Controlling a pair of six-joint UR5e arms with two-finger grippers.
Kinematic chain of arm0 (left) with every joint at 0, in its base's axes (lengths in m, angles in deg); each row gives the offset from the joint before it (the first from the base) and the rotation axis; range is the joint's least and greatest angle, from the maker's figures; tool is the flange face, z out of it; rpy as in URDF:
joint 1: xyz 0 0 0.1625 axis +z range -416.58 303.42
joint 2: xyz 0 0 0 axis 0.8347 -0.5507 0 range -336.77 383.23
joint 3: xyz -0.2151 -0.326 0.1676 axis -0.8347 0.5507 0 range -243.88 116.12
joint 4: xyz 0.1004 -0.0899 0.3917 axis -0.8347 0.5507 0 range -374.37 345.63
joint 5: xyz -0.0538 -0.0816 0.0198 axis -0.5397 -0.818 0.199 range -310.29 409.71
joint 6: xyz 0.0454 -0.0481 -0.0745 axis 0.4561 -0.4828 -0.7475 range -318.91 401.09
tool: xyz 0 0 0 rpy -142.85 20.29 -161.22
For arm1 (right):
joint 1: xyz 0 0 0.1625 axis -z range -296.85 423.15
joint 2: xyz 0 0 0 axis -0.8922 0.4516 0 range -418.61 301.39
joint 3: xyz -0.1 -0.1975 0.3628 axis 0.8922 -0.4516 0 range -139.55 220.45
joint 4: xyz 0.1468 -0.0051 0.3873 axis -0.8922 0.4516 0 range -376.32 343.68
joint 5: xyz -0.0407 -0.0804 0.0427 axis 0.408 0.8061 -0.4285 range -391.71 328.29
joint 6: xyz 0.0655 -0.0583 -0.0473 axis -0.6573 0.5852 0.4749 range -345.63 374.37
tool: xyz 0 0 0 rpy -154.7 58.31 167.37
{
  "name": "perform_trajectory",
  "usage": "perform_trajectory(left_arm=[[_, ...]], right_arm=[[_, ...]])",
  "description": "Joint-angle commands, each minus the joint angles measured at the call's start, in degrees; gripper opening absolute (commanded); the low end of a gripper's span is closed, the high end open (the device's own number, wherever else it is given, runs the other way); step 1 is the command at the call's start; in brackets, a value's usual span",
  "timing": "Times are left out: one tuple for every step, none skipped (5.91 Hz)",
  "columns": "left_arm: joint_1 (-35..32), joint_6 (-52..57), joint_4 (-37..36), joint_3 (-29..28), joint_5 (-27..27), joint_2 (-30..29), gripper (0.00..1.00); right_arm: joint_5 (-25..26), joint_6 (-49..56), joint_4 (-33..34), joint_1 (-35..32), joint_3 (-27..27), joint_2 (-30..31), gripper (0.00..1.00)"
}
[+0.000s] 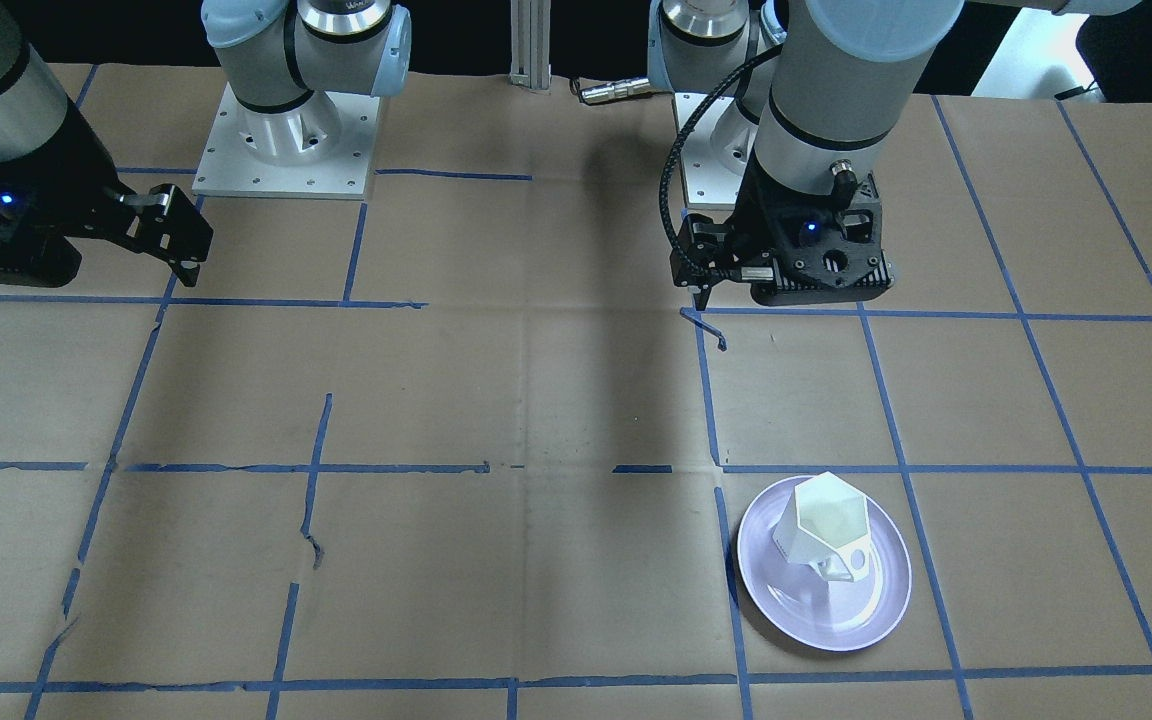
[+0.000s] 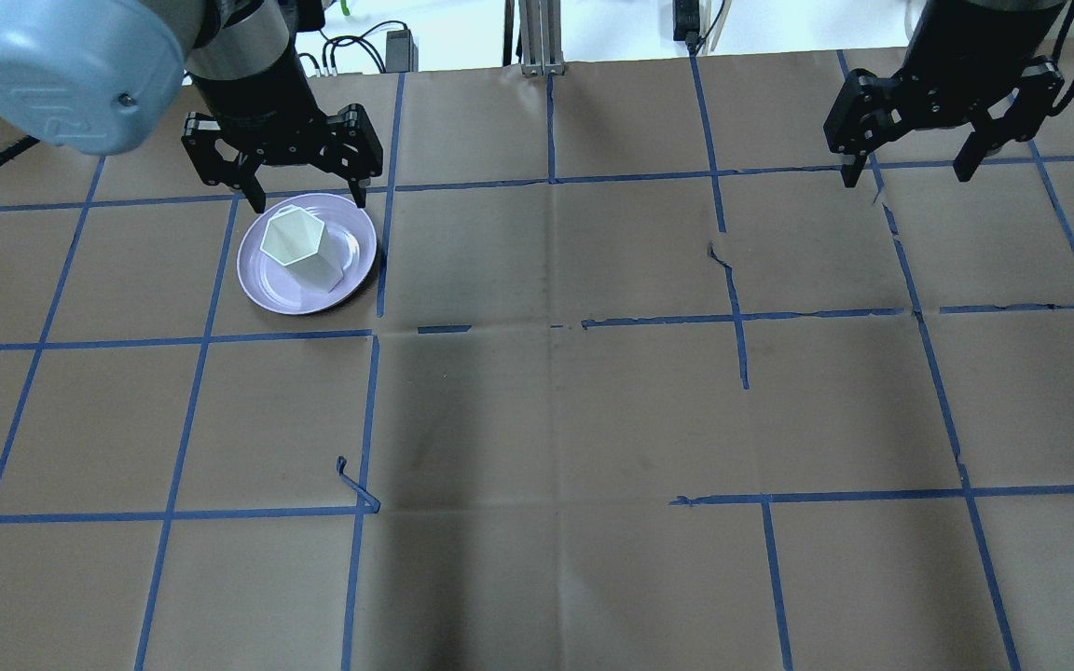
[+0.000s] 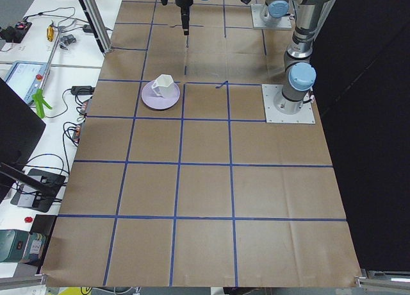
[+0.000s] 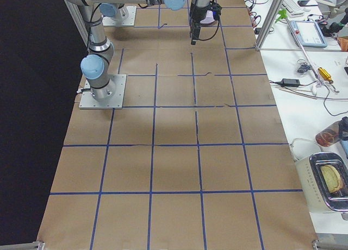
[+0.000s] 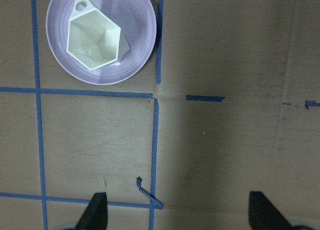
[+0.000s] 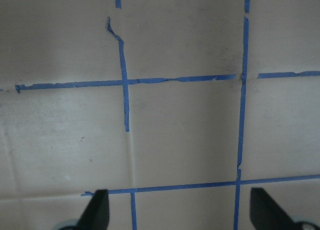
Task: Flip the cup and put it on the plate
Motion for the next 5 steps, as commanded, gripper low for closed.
perform_trajectory(left_arm=[[-0.02,0.12,1.63,1.09,-2.37,2.41,0.99],[0.24,0.48,1.98,1.09,-2.39,2.68,0.99],[1.64,0.57,2.50,1.09,-2.39,3.12,0.99],[3.22,1.44,3.21,1.18,-2.39,4.08,0.99],[3.15,1.45,3.21,1.09,-2.48,4.18,0.99]], right_arm=[[0.00,0.00,0.00,0.00,0.00,0.00,1.00],[0.00,0.00,0.00,0.00,0.00,0.00,1.00],[0.00,0.00,0.00,0.00,0.00,0.00,1.00],[0.00,0.00,0.09,0.00,0.00,0.00,1.00],[0.00,0.00,0.00,0.00,0.00,0.00,1.00]])
